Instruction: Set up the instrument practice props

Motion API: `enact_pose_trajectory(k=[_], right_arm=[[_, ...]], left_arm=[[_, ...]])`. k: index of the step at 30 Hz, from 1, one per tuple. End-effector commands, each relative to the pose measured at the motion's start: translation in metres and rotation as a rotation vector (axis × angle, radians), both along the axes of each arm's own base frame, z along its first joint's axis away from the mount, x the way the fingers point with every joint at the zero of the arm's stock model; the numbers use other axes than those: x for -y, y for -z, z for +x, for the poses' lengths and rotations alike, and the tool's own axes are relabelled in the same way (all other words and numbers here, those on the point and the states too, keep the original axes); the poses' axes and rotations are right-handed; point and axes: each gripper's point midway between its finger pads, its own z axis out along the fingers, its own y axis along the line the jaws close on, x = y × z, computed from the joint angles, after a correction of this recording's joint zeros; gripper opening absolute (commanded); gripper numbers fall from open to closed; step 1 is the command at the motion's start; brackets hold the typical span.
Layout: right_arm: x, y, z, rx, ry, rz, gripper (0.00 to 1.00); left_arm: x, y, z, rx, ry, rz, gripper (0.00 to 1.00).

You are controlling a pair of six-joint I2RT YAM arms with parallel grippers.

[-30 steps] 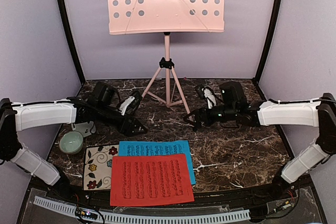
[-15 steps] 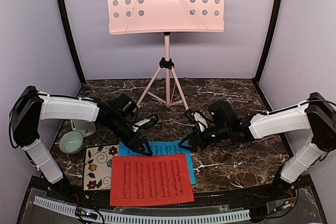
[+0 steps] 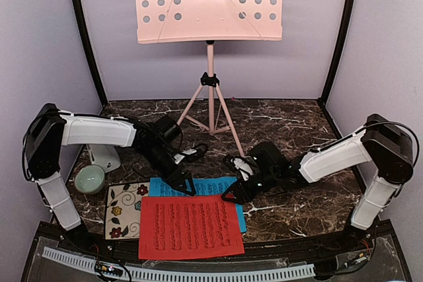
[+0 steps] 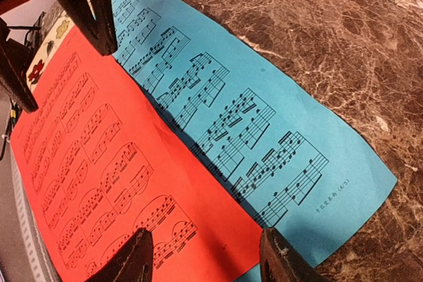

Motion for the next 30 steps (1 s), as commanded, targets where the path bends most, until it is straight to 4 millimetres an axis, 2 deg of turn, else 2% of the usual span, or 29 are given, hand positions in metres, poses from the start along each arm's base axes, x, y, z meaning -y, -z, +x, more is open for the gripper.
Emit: enact_pose_trajectory(k=[1,5,9,15,20,25,30], right_arm=[[-0.002,0.012,-0.002,0.005,-0.001,0.001,0.51],[0.003,0.025,-0.002,0.01,0.006,-0.043,0.46],[0.006,0.038,-0.003,0.006,0.003,-0.084,0.43],[0.015,0.056,-0.003,0.0,0.017,-0.143,0.38],[0.023,0.064,0.0,0.006,0.044,-0.186,0.35],[0.024,0.061,0.001,0.002,0.058,-0.186,0.32],[0.023,0.064,0.001,-0.013,0.069,-0.188,0.3]], left_arm=[[-0.005,0.006,-0.003,-0.012,0.028,0.048,0.67],[-0.007,0.016,0.002,-0.009,0.024,0.09,0.68],[-0.006,0.025,0.003,-0.017,0.024,0.102,0.74],[-0.007,0.031,-0.001,-0.046,0.036,0.111,0.72],[-0.002,0.03,-0.005,-0.076,0.049,0.074,0.65],[0.003,0.028,-0.009,-0.112,0.058,0.044,0.53],[0.004,0.02,-0.013,-0.119,0.062,0.013,0.5]])
